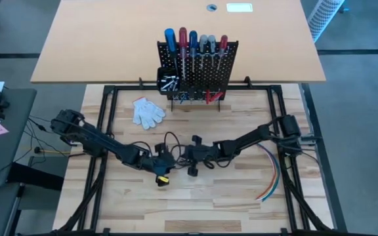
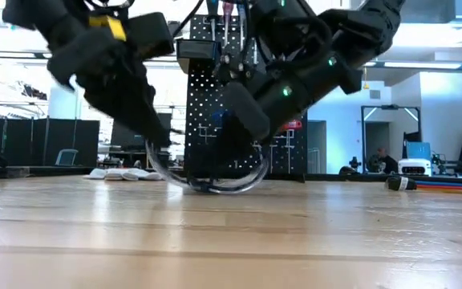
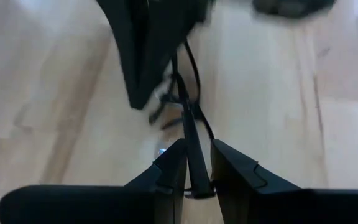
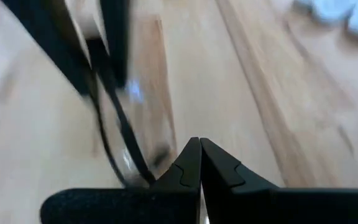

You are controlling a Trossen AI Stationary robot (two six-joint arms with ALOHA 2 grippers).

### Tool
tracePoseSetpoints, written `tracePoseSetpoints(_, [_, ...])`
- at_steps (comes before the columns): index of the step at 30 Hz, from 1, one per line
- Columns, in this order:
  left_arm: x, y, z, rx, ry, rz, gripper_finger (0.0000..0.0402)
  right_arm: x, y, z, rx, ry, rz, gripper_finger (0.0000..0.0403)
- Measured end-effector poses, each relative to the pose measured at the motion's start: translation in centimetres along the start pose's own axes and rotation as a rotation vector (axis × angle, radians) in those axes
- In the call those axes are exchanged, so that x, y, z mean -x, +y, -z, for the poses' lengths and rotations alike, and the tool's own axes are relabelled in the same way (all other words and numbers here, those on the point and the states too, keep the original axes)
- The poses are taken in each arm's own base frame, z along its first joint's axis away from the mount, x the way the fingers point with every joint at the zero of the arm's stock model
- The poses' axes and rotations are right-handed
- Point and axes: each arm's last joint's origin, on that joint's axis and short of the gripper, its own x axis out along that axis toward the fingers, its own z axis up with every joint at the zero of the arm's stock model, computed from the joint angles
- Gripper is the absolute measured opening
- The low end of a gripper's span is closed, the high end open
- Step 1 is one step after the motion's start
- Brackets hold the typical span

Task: Hang tools onto peg board
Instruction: Put the safety glasses in the pegboard bin

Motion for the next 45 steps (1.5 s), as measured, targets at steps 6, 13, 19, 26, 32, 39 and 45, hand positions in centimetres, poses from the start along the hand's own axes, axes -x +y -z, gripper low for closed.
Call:
tracePoseSetpoints(6, [2.9,0.8,-1.2,0.009,-0.043,0.009,0.0069,-0.2,-0.1,0.4,-0.004,0.019,0.007,0.0009])
tracePoseSetpoints(13, [3.7,0.9,-1.0,-0.002,-0.02,0.01,0.0069,1.5,0.0,-1.4,0.05,-0.033,0.019,0.0009])
tracePoseSetpoints(19, [3.1,0.7,-0.7,-0.003,-0.004,0.006,0.0069,4.9,-0.2,-3.2,0.101,0.023,-0.001,0.0011])
tracePoseSetpoints(26, [3.0,0.7,-0.6,-0.005,0.008,0.012,0.0094,5.0,0.3,-2.2,0.096,0.065,-0.175,0.0093])
tracePoseSetpoints(32, [3.0,0.7,-0.5,0.011,0.017,0.01,0.0145,4.9,0.4,-1.9,0.115,0.085,-0.253,0.0206])
tracePoseSetpoints(39, [3.0,0.8,-0.1,0.004,0.052,0.006,0.0161,4.9,0.5,-2.0,0.114,0.079,-0.252,0.0223])
tracePoseSetpoints(45, [3.0,0.7,-0.2,0.005,0.049,0.007,0.0161,4.9,0.5,-2.0,0.112,0.081,-0.27,0.0168])
